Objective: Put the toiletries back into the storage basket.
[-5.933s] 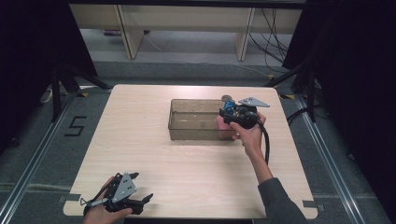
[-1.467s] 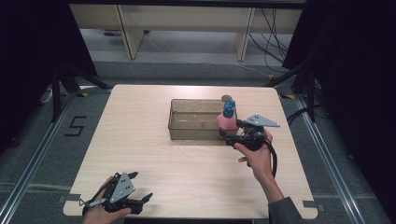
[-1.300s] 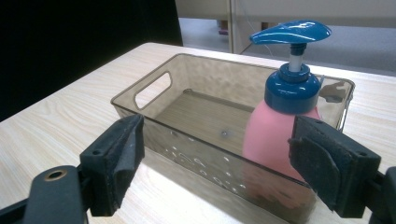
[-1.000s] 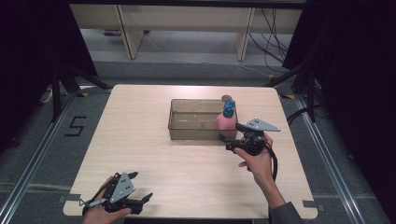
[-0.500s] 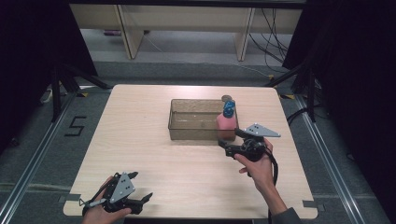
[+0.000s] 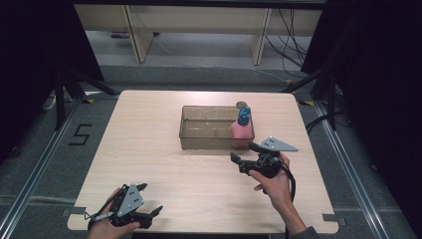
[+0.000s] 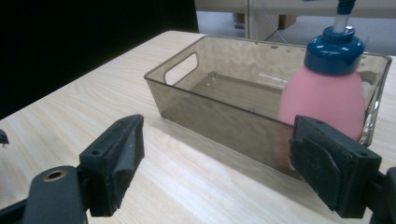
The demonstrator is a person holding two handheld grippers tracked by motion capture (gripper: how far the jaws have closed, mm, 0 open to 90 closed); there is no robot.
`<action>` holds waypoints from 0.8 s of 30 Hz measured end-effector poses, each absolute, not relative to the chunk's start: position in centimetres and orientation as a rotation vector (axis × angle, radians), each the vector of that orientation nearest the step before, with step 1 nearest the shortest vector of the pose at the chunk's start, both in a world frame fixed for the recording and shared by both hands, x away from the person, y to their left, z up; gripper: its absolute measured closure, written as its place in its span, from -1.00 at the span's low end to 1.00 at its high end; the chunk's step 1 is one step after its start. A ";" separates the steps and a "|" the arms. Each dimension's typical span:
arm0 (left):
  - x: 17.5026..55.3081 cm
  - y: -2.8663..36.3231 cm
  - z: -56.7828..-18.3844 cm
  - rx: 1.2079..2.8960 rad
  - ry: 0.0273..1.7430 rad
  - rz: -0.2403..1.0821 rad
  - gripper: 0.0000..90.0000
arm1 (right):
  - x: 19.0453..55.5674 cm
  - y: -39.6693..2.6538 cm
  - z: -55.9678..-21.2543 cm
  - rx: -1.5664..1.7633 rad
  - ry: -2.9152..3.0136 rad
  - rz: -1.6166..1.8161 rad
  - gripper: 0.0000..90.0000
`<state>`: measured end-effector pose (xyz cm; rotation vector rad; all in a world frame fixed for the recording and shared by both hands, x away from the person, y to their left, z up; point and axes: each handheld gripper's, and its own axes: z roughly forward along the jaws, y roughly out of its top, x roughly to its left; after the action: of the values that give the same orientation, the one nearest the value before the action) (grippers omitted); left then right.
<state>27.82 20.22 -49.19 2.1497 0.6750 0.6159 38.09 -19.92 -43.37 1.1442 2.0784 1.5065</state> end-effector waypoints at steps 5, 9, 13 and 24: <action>27.8 20.2 -49.2 2.157 0.669 0.607 -0.67 | 37.7 -19.8 -43.7 1.136 2.108 1.484 -0.58; 27.8 20.2 -49.2 2.157 0.671 0.608 -0.67 | 37.5 -19.7 -43.9 1.137 2.102 1.512 -0.58; 27.8 20.2 -49.2 2.153 0.675 0.611 -0.67 | 37.1 -19.8 -44.0 1.146 2.098 1.513 -0.58; 27.8 20.2 -49.2 2.150 0.677 0.613 -0.67 | 36.4 -19.7 -44.5 1.133 2.126 1.525 -0.59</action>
<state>27.80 20.21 -49.21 2.1497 0.6773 0.6128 36.44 -19.73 -44.45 1.1335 2.1258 1.5248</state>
